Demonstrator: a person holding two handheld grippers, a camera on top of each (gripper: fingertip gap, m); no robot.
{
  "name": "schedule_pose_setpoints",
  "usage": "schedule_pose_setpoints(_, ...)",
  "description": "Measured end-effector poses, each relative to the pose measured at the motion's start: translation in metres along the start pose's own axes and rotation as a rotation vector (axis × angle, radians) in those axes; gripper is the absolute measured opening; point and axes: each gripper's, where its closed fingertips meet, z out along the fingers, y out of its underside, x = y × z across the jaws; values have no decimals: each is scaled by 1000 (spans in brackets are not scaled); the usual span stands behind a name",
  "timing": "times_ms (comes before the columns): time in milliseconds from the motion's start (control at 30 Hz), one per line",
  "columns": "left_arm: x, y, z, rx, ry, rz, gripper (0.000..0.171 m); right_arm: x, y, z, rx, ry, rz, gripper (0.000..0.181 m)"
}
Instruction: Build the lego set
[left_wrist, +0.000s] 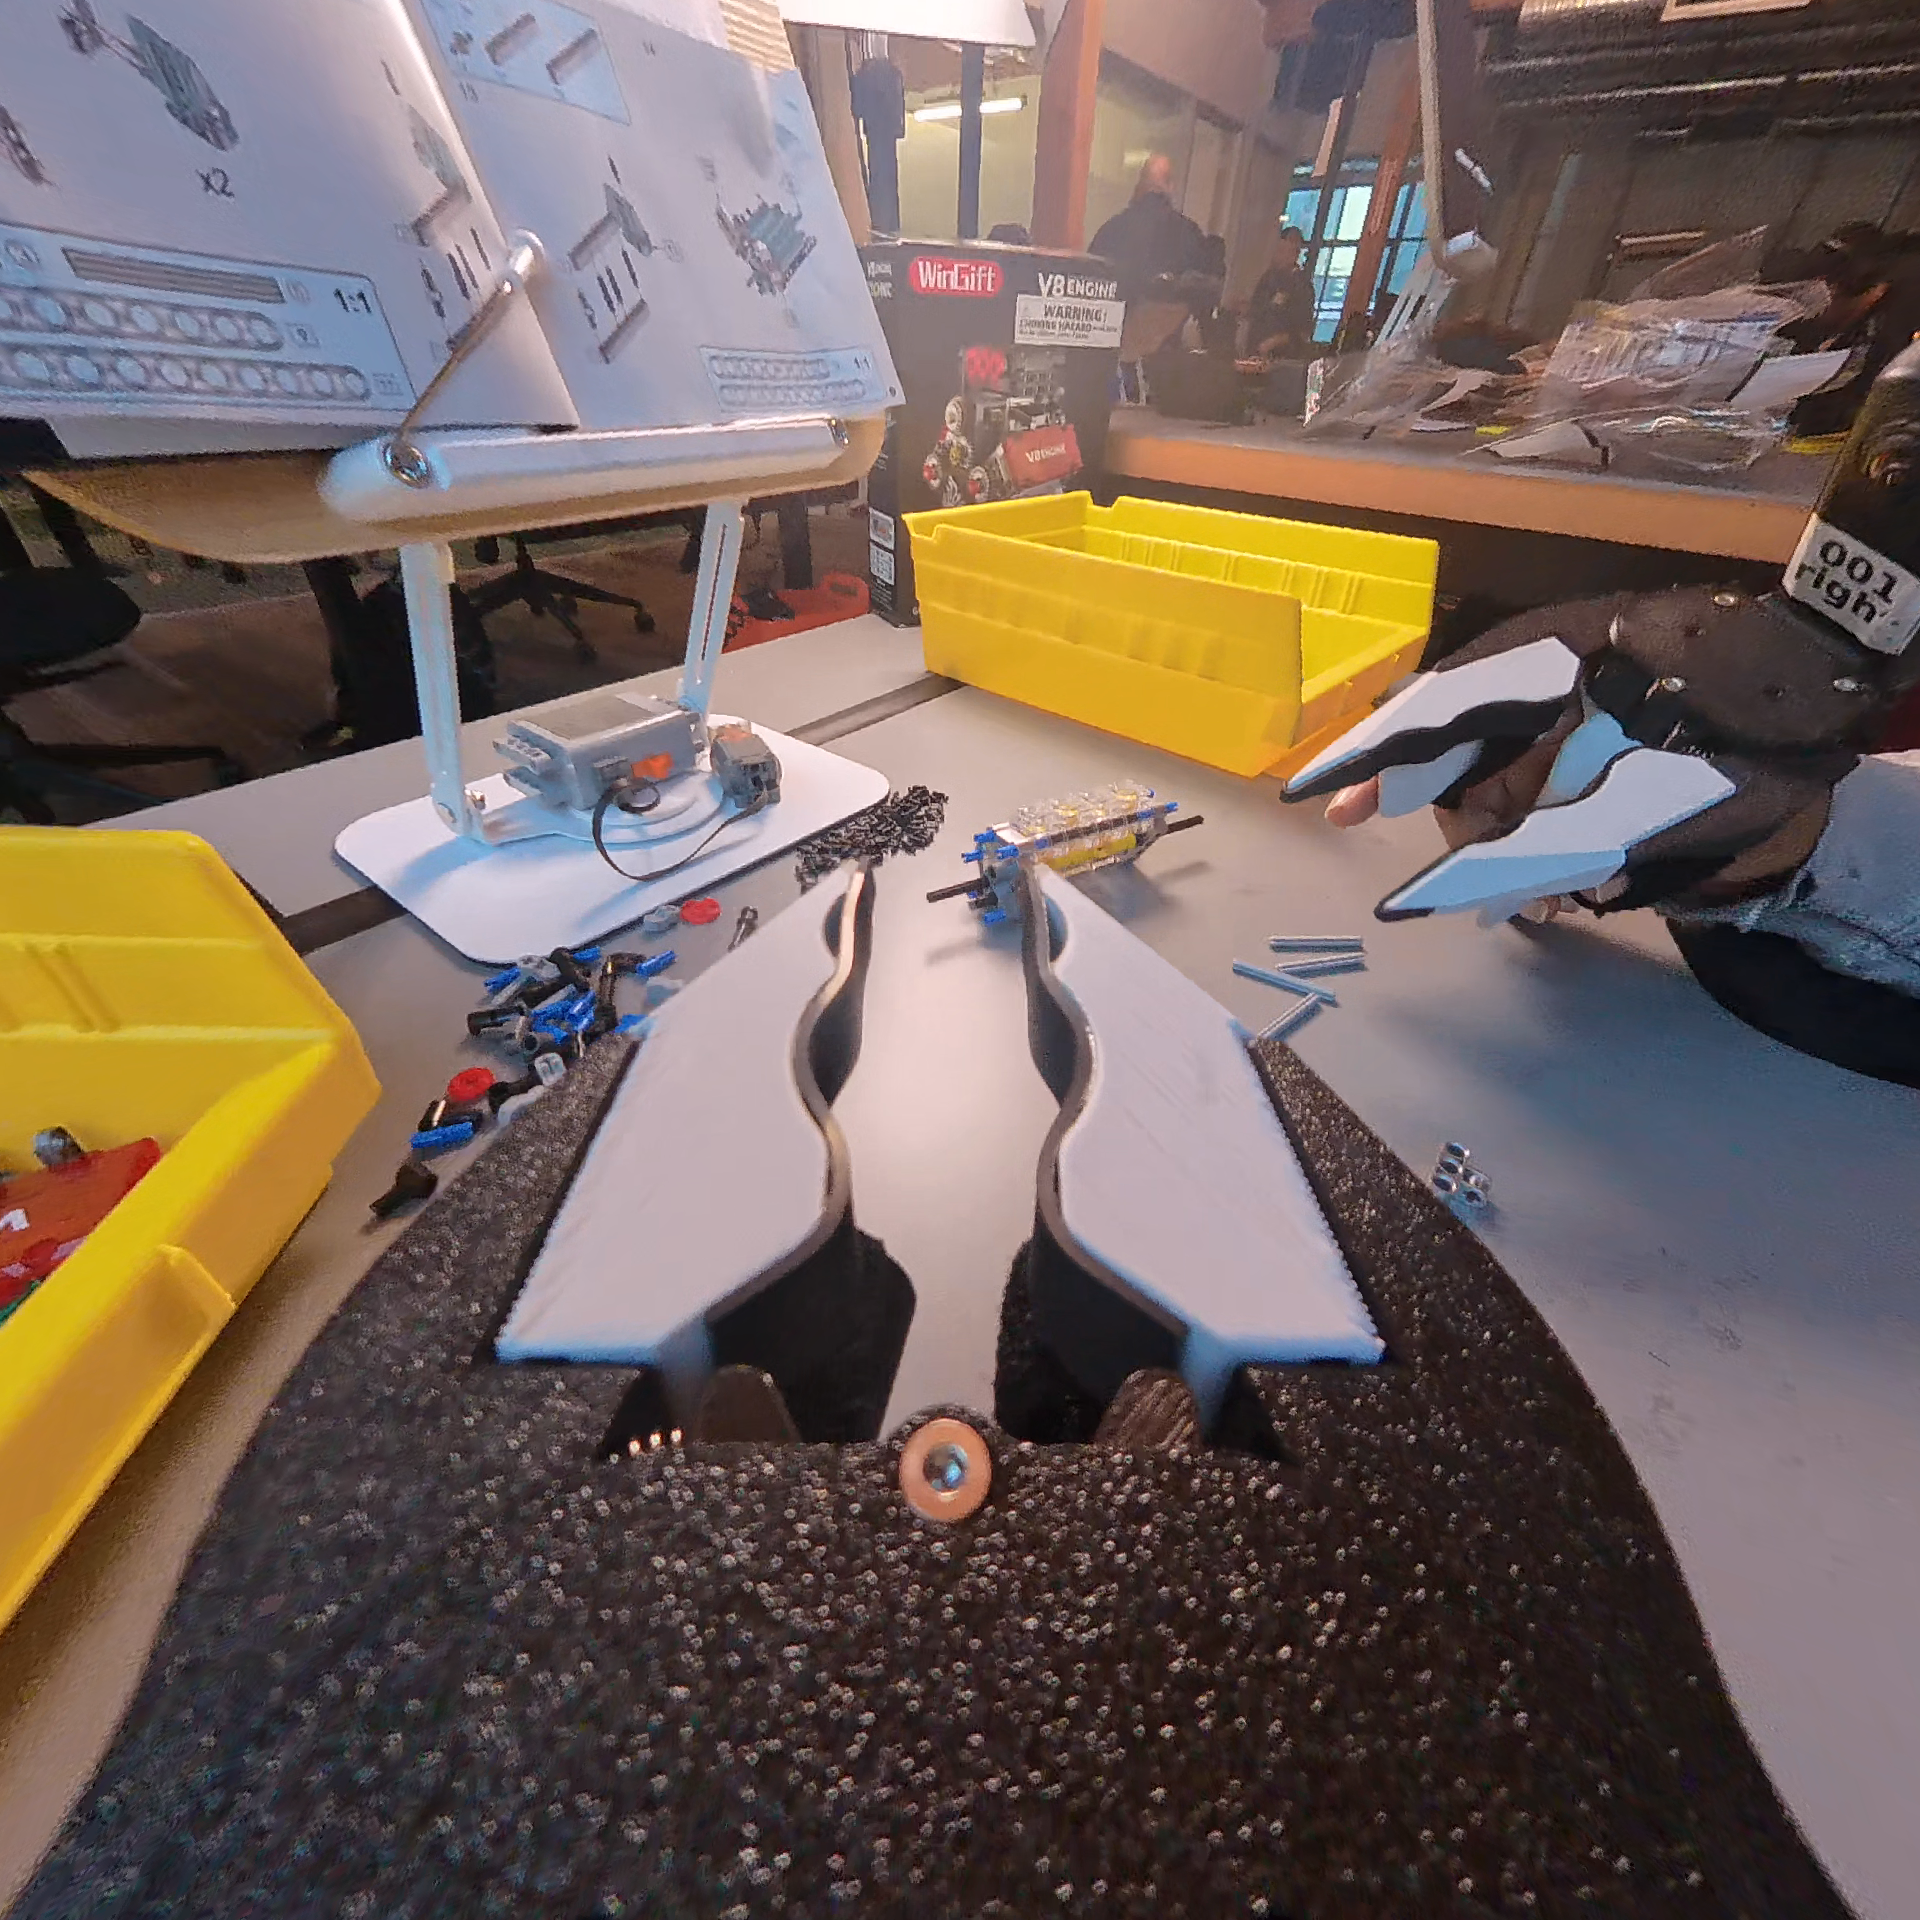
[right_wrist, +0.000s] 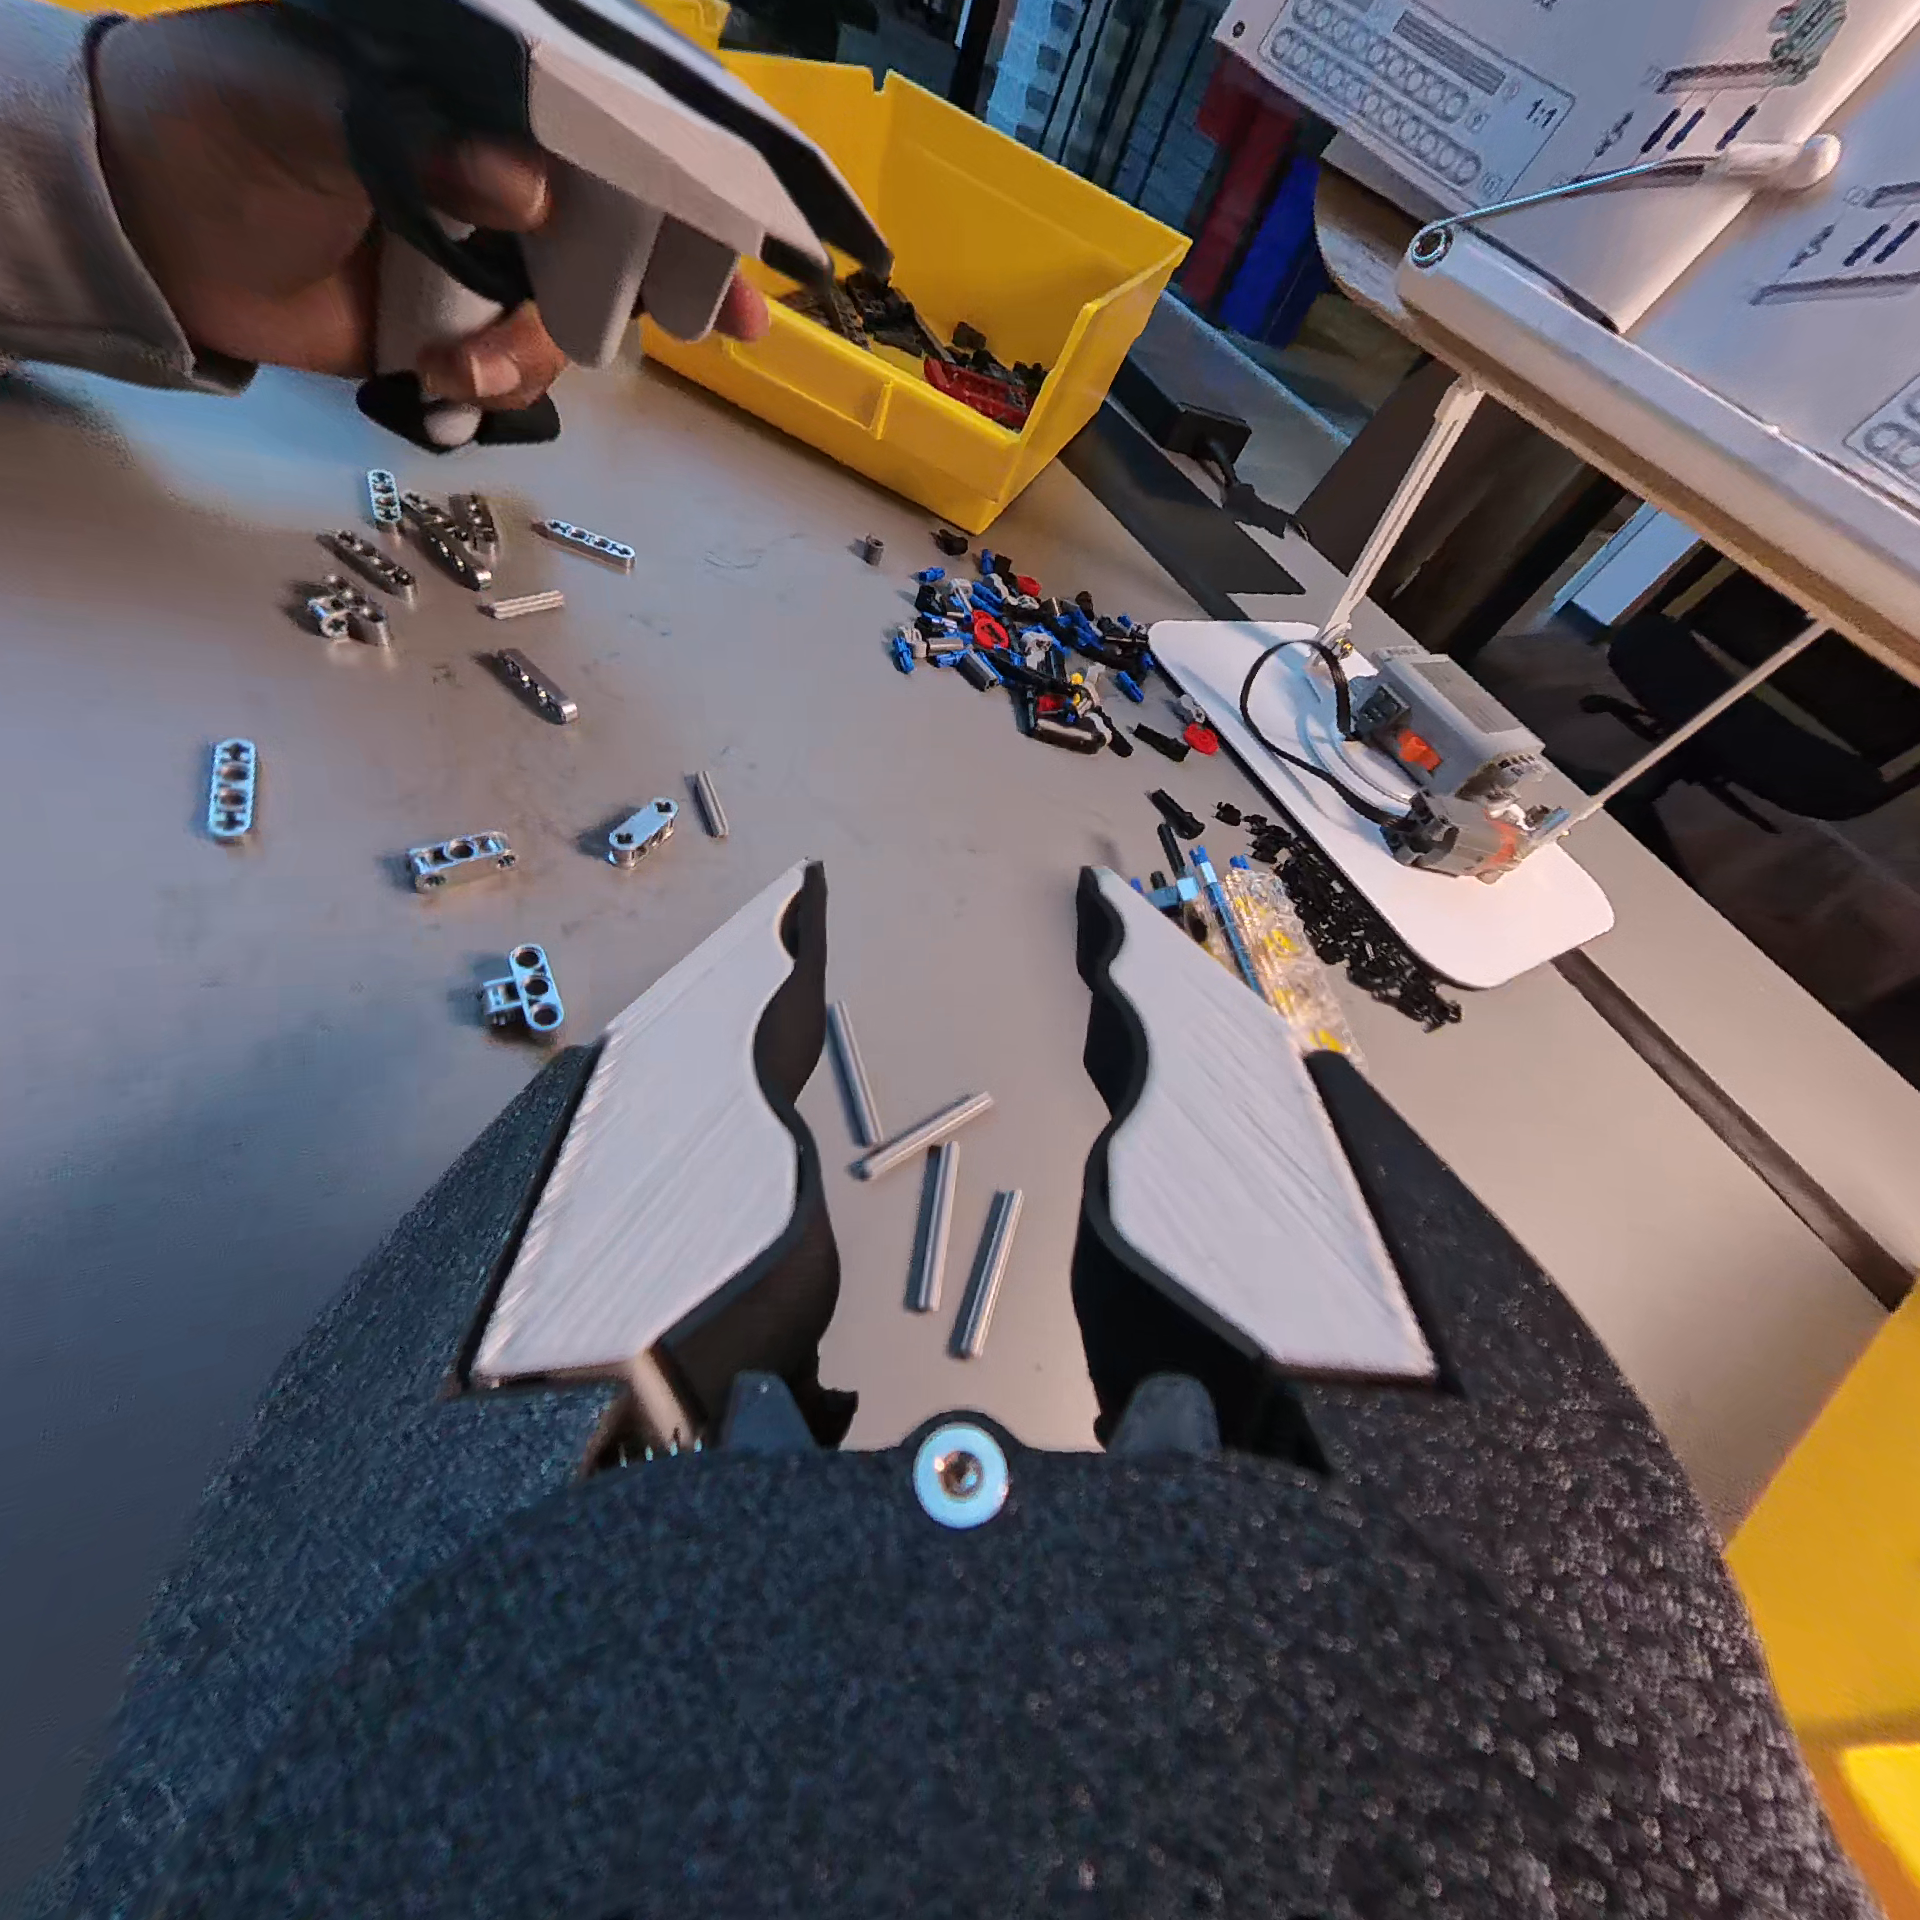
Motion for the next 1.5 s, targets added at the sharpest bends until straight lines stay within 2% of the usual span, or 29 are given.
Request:
schedule_pose_setpoints(133,1,4,1,-7,1,-17,30,7,-17,17,62,15,21,39)
schedule_pose_setpoints(300,0,1,0,-3,-41,36,61,23,-47,41,162,27,33,37)
schedule_pose_setpoints(400,-6,3,-2,-6,-102,99,72,27,-62,52,218,18,68,41)
schedule_pose_setpoints(500,-7,1,-2,10,-117,122,75,20,-62,52,242,13,81,51)
schedule_pose_setpoints(567,-5,-1,-3,25,-119,128,73,16,-59,46,243,26,66,56)
schedule_pose_setpoints(633,-2,-4,-3,53,-113,132,62,12,-56,40,237,27,69,60)
schedule_pose_setpoints(733,-2,-2,-3,51,-120,153,45,7,-54,32,230,24,70,59)
schedule_pose_setpoints(867,-5,3,-2,27,-135,162,35,5,-54,30,216,14,43,53)
schedule_pose_setpoints(1033,-7,5,-4,5,-131,128,38,-2,-47,34,193,-29,48,37)
schedule_pose_setpoints(1233,-11,1,-7,15,-148,136,51,-8,-46,36,182,-35,23,36)
schedule_pose_setpoints(1500,-10,0,-8,18,-138,134,49,-17,-43,40,152,-64,4,35)
